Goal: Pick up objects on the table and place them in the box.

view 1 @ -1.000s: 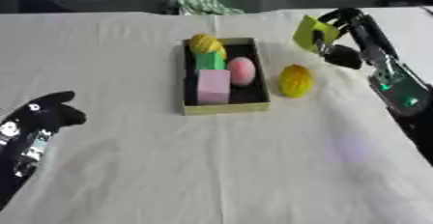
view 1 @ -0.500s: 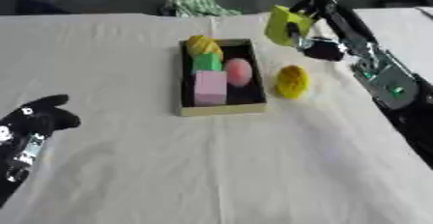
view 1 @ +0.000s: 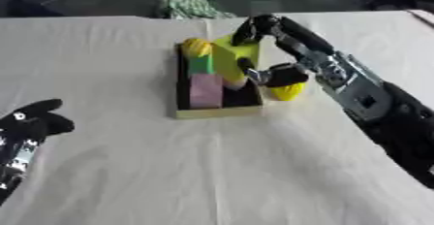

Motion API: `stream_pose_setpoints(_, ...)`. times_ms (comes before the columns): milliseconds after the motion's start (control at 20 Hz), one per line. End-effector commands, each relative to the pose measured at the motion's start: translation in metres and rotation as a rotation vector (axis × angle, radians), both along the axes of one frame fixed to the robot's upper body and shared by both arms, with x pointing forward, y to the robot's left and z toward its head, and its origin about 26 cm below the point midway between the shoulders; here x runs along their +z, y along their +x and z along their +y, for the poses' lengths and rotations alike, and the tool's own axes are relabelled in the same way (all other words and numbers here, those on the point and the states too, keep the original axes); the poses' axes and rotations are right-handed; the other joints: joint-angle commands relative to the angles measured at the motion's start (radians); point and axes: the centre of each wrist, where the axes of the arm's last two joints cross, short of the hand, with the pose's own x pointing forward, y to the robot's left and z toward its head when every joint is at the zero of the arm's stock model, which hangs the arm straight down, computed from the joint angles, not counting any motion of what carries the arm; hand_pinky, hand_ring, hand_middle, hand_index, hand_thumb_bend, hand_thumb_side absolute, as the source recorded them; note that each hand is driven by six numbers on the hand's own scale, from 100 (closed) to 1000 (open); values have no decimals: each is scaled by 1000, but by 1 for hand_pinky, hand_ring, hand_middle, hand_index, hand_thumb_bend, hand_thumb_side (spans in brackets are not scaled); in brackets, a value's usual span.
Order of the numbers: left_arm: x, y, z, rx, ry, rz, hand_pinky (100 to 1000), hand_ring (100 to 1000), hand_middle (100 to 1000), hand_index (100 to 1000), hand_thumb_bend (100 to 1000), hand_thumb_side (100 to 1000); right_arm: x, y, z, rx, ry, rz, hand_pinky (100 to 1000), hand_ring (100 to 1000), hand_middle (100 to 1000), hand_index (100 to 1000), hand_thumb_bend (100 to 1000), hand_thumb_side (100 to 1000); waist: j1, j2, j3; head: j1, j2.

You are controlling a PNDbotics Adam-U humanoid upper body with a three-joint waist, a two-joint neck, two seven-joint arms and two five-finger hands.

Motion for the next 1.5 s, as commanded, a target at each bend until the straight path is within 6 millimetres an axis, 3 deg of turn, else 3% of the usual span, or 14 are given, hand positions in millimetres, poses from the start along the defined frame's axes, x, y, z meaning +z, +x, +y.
stream_pose_setpoints(50, 8, -2, 2, -2, 6, -28, 826, 716, 627, 866, 100, 797, 14, -10, -1, 26, -45, -28, 584, 678, 609, 580, 100, 228, -1, -21, -3, -3, -16)
stream_pose_setpoints(300, 8, -2, 2, -5, 8, -29, 826, 717, 628, 866, 100, 795, 4, -12, -3, 4, -111, -22, 586, 678, 606, 581, 100, 210, 2, -22, -7, -4, -18)
stream_pose_setpoints(950, 7, -2, 1, -3, 4, -30, 825, 718, 629, 866, 100, 795, -30, 9, -16, -148, -203, -24, 587, 674, 596, 580, 100, 199, 10, -20, -8, -7, -24)
stream_pose_setpoints(1500, 7, -2, 2, 0, 4, -28, 825, 719, 630, 866, 100, 795, -14, -4, -2, -150, -361, -111, 603, 683, 589, 678, 100, 208, 7, -21, -7, -6, -31)
